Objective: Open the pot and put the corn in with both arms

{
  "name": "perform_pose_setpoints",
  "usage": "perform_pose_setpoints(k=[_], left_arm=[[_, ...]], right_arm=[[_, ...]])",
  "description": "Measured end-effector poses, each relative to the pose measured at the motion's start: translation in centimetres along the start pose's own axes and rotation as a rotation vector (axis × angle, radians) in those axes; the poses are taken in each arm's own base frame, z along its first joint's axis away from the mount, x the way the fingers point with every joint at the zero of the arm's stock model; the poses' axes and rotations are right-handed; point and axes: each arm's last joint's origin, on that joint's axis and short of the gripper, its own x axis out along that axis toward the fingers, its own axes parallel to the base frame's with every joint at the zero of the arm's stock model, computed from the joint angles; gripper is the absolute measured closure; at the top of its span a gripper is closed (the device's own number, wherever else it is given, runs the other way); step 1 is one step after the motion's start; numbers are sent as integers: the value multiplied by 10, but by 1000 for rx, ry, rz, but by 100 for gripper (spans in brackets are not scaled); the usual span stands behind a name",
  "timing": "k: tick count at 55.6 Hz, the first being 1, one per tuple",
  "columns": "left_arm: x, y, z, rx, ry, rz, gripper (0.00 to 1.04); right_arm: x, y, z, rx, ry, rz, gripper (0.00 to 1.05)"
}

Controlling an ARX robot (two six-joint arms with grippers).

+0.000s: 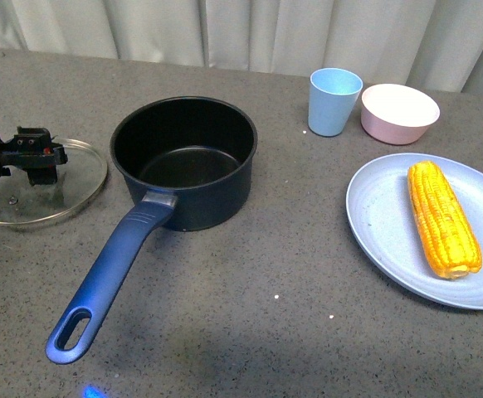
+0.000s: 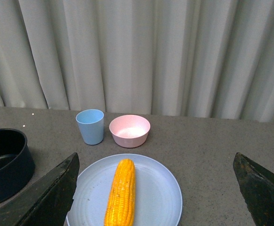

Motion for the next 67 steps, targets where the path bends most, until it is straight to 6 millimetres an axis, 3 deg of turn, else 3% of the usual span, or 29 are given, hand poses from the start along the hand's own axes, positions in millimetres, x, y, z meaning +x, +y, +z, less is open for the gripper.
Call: perform_pose_setpoints(k=[3,15,17,29,38,49,54,56,60,67], left_arm=[[0,0,0,-1,2,-8,39],[-4,0,10,-4,-31,-14,6],[-6,1,14,-6,-42,-14,5],[-36,4,41,-27,-118,31,6],[-81,5,59,-33,-204,54,6],[-134,-3,67,-37,-258,105,6],[-148,-5,72,-34,-293,107,6],[-149,-6,73,-31,-317,87,9],[-158,-9,68,-14,-423,24,23],[-174,-15,57,-13,-435,14,43]], right_arm=[[0,0,0,0,0,0,9],[0,0,0,0,0,0,9],[0,0,0,0,0,0,9],[0,0,0,0,0,0,9],[0,0,0,0,0,0,9],[0,0,0,0,0,0,9],[0,0,0,0,0,0,9],[0,0,0,0,0,0,9],[0,0,0,0,0,0,9],[0,0,0,0,0,0,9]])
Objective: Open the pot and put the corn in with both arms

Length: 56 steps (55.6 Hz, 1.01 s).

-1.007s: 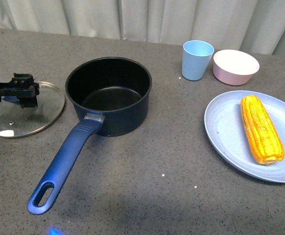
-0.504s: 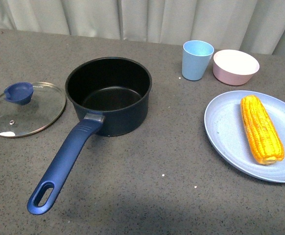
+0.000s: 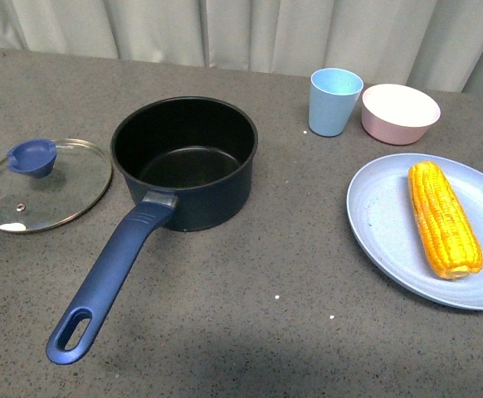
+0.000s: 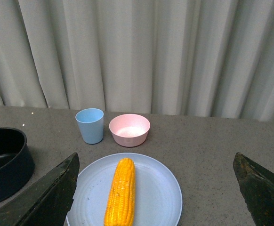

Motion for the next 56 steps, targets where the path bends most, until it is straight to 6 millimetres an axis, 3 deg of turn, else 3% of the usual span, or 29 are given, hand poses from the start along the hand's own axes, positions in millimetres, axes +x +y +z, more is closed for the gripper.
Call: perform_pose_setpoints(k=[11,17,34,56], left_arm=[[-33,-12,0,0,-5,14,84],[-45,-16,0,0,-5,-4,101],[-72,-16,0,0,-6,-1,101],[-94,-16,6,0,-28,0,101]], right_arm=[[0,0,0,0,0,0,9],[0,0,0,0,0,0,9],[0,0,0,0,0,0,9],[0,0,0,0,0,0,9]])
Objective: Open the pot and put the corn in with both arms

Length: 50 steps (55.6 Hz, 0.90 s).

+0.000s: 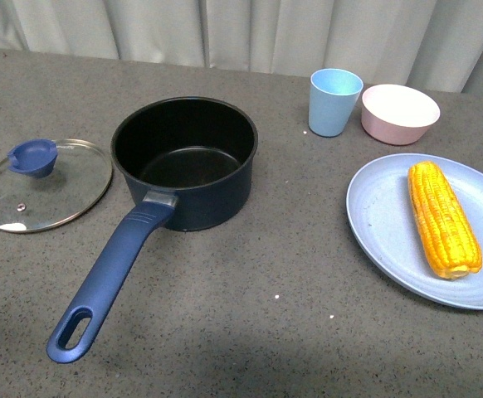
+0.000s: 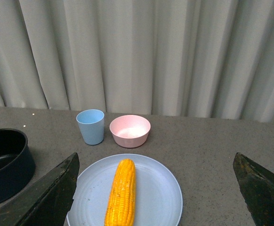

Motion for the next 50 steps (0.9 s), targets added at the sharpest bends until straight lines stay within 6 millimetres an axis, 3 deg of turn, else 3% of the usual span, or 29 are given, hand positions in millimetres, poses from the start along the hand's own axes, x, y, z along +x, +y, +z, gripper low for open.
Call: perform_pose_setpoints(k=[50], left_arm=[[-28,0,5,0,-17,0,101]], right_arm=[[0,0,0,0,0,0,9]])
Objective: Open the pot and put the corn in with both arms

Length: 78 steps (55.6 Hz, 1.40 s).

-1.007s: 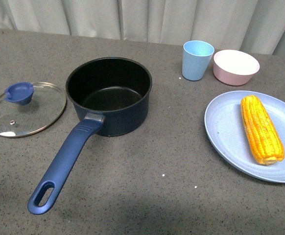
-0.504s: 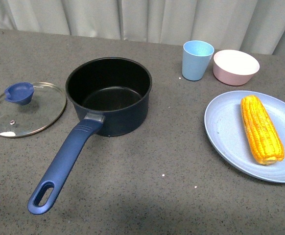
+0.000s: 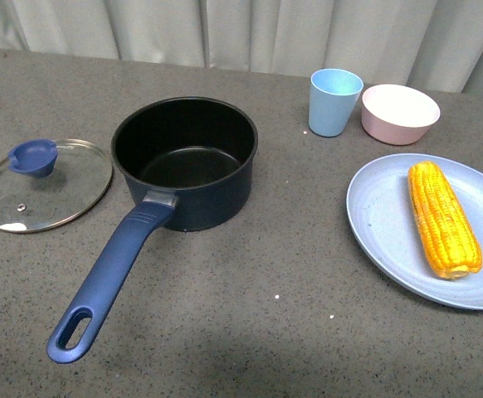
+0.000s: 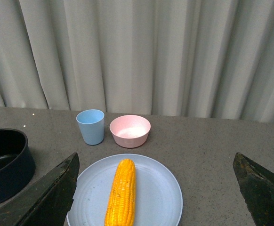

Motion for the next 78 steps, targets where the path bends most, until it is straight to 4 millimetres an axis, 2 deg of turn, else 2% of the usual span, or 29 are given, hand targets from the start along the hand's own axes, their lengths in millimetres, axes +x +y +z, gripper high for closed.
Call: perform_pose_setpoints(k=[23,31,34,39,47,54,57,70,78], left_arm=[[-14,0,-3,0,8,0,101],[-14,0,-3,-1,8,0,73],[-14,0,-3,-1,8,0,64],[-14,0,-3,-1,7,0,48],[-14,0,-3,-1,7,0,25],[-14,0,-3,0,7,0,5],[-14,0,-3,0,7,0,7],[-14,0,-3,0,7,0,6],[-14,0,-3,0,6,0,6]], right_arm=[[0,0,0,0,0,0,9],[0,0,-1,-8,17,11,9],[2,1,-1,-34,138,62,9],[12,3,0,-49,223,107,9],[45,8,13,-62,266,156,9],[82,14,14,-110,327,142,9],[101,16,6,-135,405,128,9],[162,28,-33,-147,692,109,9],[188,34,-53,-149,779,75,9]])
